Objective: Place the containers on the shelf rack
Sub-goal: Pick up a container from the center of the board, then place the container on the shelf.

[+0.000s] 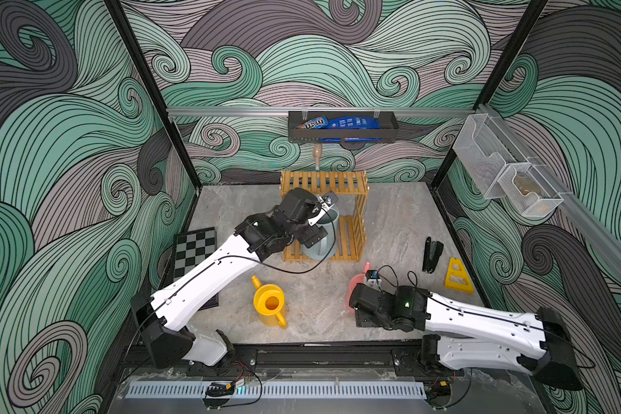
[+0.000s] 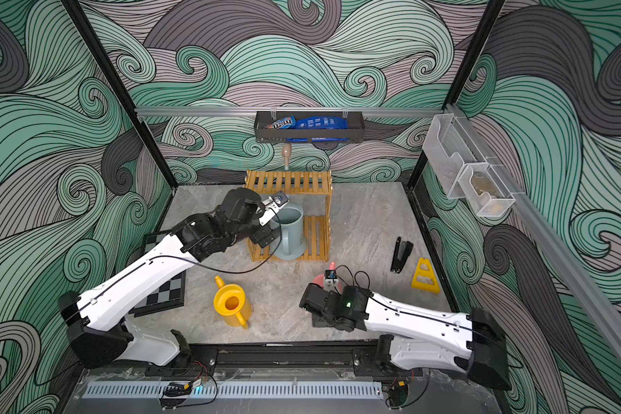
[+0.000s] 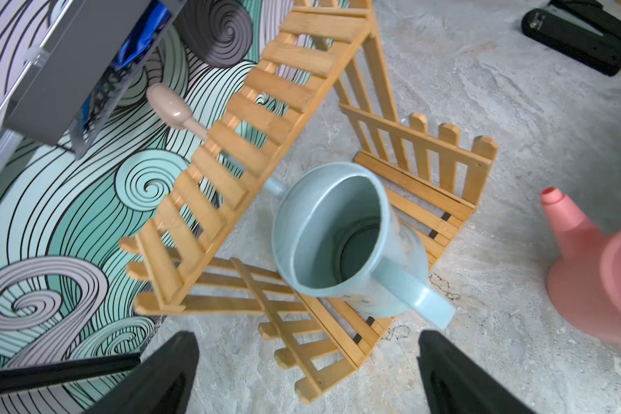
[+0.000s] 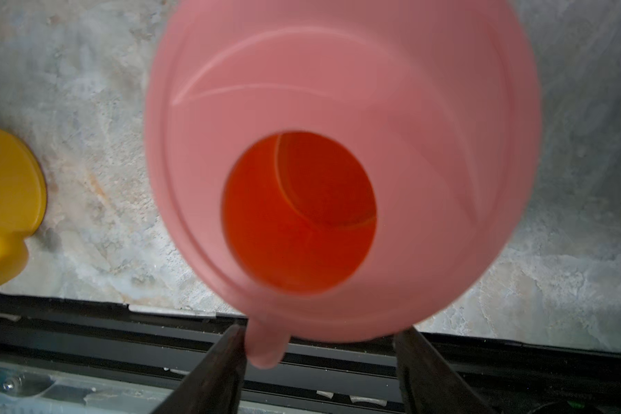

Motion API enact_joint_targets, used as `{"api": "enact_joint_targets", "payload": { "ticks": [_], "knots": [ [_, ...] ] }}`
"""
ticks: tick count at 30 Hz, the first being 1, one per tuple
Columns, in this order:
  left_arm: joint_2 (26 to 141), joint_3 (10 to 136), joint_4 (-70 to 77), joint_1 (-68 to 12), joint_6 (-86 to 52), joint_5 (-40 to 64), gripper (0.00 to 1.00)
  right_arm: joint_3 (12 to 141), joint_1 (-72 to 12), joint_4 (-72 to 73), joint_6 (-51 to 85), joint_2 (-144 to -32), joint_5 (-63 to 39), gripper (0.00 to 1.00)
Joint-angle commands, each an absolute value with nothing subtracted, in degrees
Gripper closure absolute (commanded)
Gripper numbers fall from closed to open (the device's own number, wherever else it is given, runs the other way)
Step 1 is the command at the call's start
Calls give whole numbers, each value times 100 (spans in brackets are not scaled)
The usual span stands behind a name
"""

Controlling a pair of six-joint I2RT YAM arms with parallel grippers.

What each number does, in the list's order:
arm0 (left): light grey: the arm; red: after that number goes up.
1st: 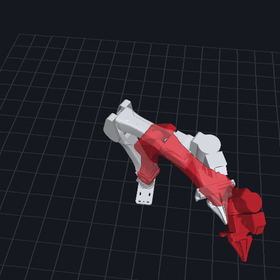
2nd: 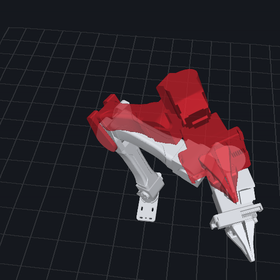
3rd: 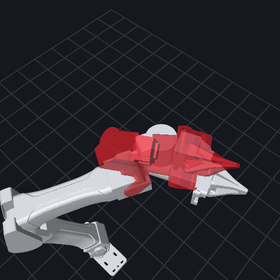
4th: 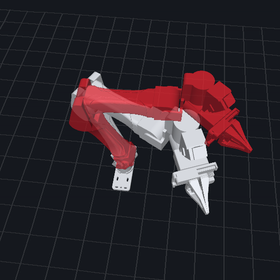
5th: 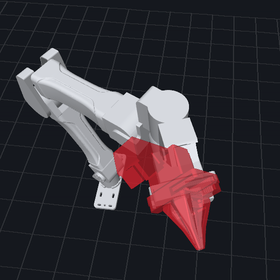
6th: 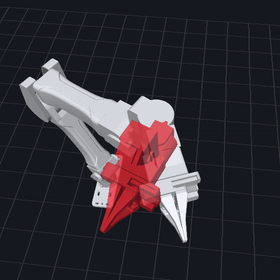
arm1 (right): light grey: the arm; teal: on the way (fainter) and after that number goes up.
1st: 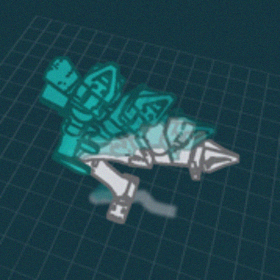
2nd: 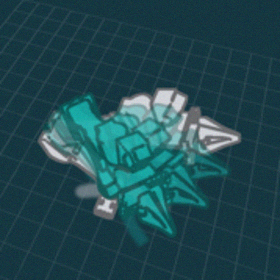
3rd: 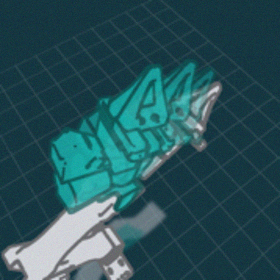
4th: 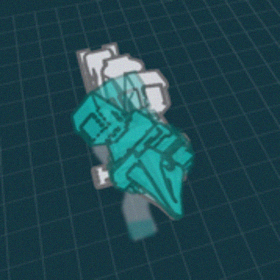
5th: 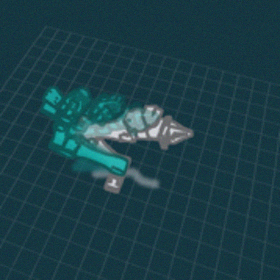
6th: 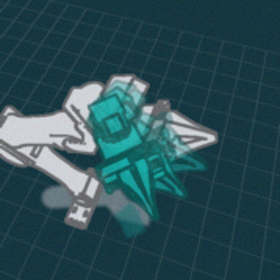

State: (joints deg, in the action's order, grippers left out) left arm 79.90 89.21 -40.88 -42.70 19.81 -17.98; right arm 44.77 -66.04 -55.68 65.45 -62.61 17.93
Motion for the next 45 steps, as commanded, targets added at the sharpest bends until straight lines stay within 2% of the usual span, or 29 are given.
{"api": "enact_joint_targets", "payload": {
  "ticks": [1,9,15,22,27,32,37,45],
  "knots": [
    [7708,8889,-4338,-3677,1371,-1303,1,4293,-6442,-5806,6617,-5995,1884,45],
    [7221,8273,-4238,-2745,1019,-900,1,4089,-6393,-5467,6222,-5450,1827,82],
    [6983,7962,-4201,-2066,749,-587,1,4724,-6476,-5806,5548,-5560,1371,99],
    [6759,7481,-4016,-1251,424,-367,1,6408,-6583,-6972,5345,-5546,1989,100],
    [6699,7211,-3894,-905,250,-70,1,8217,-6493,-7517,4704,-6045,2595,100],
    [6720,7128,-3823,-774,176,84,1,9650,-5587,-7265,3237,-6864,2611,100],
    [6720,7070,-3811,-728,128,315,1,10841,-4238,-6475,1904,-7707,1992,100],
    [6677,6957,-3744,-690,112,403,1,12342,-3848,-5934,1140,-9157,2429,100]
  ]
}}
